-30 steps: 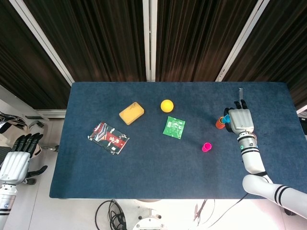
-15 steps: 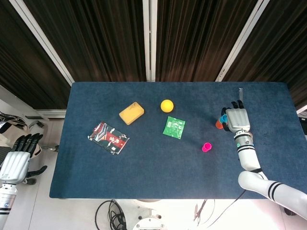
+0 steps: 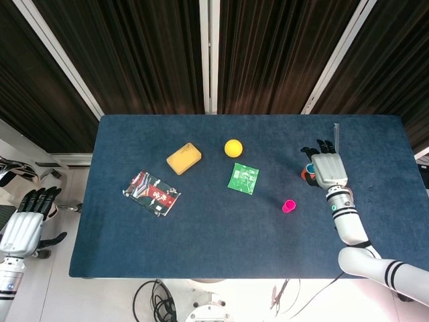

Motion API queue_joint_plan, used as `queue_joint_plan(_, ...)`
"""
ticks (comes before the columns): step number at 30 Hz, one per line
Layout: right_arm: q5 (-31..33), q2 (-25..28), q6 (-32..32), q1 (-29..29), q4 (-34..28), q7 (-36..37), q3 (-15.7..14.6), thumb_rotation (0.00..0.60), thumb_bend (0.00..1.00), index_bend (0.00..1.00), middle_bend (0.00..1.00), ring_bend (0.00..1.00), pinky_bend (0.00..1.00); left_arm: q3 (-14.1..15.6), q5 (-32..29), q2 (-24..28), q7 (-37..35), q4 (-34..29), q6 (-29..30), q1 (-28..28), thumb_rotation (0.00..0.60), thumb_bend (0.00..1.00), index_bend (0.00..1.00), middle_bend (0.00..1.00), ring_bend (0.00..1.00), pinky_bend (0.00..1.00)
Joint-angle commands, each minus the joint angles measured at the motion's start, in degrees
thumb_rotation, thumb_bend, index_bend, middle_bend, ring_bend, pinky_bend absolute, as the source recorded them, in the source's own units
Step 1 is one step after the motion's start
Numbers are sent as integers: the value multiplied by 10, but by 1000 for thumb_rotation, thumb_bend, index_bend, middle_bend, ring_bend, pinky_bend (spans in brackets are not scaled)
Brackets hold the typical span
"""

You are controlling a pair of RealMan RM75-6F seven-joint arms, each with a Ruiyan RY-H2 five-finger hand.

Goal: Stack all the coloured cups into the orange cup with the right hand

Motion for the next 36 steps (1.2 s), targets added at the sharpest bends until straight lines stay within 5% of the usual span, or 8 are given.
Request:
queue_joint_plan(1,-73,60,6,-21,-111,32,-20,600,315,243,311,23,0,0,1,0,2,-2,-1,-1,600,157,71,61,0,0)
queue_joint_plan(11,-105,105,-24,-18,-203,-24,-79,600,269,260,313,22,0,4,1,3,9,-11,4,4,600,157,71,61,0,0)
queue_joint_plan(23,-59,45,45,-27,-168,-121,-104,600,274,260,294,17,0,3,3,-1,2,-1,8,5,600,157,71,61,0,0)
queue_joint_plan(36,-40,5,48,-29,-140,-132,-112,600,283,260,288,12,0,4,2,2,0,-2,7,6,600,157,71,61,0,0)
